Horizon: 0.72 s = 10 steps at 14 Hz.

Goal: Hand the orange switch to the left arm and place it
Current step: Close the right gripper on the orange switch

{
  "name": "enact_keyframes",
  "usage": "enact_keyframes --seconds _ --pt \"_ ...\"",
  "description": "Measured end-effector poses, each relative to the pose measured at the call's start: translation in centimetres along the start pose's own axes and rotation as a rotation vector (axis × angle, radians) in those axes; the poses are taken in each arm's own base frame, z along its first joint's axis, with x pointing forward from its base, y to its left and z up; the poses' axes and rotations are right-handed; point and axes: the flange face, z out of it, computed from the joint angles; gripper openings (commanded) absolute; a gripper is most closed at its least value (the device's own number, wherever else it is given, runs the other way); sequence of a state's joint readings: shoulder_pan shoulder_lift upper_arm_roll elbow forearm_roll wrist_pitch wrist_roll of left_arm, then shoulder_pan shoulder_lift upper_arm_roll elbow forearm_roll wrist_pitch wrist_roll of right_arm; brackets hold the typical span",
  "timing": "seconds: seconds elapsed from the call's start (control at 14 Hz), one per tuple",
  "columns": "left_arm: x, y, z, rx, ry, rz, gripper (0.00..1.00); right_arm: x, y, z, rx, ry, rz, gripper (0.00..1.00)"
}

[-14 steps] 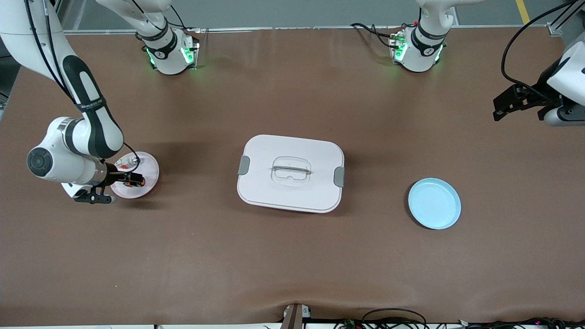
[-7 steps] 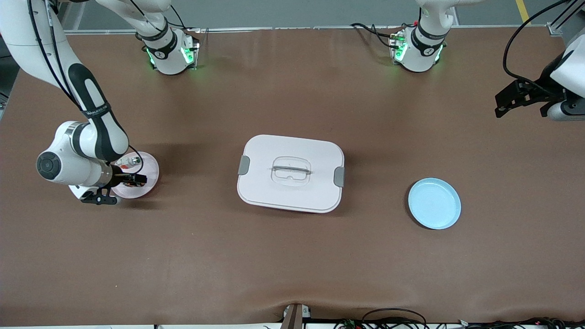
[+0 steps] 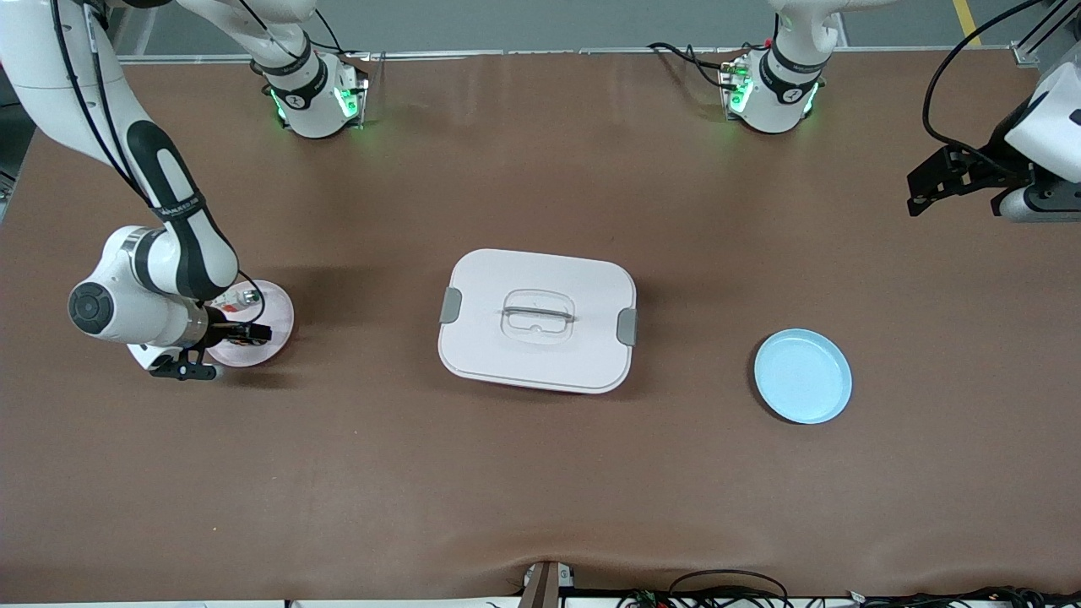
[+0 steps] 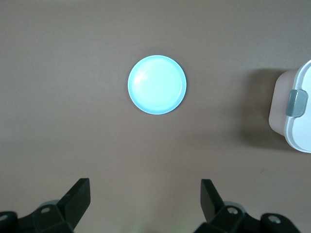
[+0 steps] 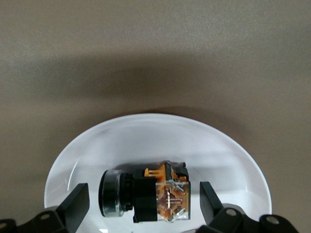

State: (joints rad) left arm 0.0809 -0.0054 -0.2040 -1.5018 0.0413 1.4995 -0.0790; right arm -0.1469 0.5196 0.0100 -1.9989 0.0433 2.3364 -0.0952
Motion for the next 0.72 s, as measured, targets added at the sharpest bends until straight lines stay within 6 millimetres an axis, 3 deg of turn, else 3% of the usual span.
enact_keyframes --seconds 0.36,0.5,0.57,0.64,0.72 --pt "-0.05 0.51 -0.07 0.0 0.001 0.009 1.0 0.25 0.03 0.01 0.0 0.003 0.0 1.0" --pt "-0.04 0.44 -0.07 0.0 0.001 0.008 1.0 0.32 0.04 0.21 0.0 0.001 0.0 0.9" --pt "-0.07 0.46 -0.05 0.0 -0.001 0.008 1.0 0.34 0.05 0.25 0.0 0.0 0.0 0.76" --pt "-0.14 0.46 -0.01 0.001 -0.007 0.007 1.0 0.35 0.05 0.24 0.0 0.001 0.0 0.5" --pt "-0.19 0.44 0.02 0.001 -0.011 0.007 1.0 0.36 0.05 0.23 0.0 0.001 0.0 0.15"
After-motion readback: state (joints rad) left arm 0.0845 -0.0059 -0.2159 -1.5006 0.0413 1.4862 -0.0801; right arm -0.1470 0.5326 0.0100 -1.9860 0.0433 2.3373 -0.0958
